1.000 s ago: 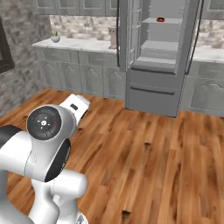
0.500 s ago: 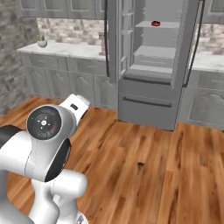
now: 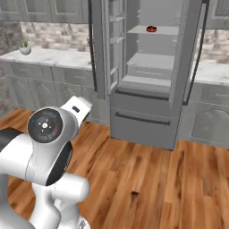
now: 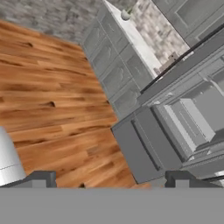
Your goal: Take the donut and cupcake from the fridge and place them on the empty tray on the dining counter.
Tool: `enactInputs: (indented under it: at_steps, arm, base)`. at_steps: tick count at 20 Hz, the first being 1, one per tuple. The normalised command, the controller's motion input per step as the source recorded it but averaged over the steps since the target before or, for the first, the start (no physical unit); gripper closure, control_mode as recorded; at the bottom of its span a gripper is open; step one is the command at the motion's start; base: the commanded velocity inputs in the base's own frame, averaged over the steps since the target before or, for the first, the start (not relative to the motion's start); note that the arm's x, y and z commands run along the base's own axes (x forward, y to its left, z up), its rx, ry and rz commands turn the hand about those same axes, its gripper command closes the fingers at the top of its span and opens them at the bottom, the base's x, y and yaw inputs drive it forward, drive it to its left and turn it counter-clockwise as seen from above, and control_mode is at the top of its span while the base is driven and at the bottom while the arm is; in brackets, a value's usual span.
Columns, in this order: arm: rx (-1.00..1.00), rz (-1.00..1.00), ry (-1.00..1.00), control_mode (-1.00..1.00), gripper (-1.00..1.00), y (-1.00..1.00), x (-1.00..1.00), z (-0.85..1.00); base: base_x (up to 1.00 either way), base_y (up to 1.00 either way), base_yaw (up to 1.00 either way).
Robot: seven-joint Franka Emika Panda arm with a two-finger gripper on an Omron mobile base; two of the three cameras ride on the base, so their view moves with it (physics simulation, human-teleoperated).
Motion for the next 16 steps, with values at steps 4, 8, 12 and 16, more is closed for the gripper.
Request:
enactInputs:
  at_steps: [4,8,12,16]
  arm:
    - [0.00,0.00,0.00,1.00,-1.00,0.00,0.00,0.00]
    - [0.00,0.00,0.00,1.00,-1.00,0.00,0.00,0.00]
    - [0.00,0.00,0.00,1.00,-1.00,0.00,0.00,0.00]
    - [0.00,0.00,0.00,1.00,-1.00,0.00,0.00,0.00]
  base:
    - [0.96,-0.05,-0.04]
    - [0.94,0.00,-0.03]
    - [0.95,0.00,-0.03]
    - [0.94,0.00,-0.03]
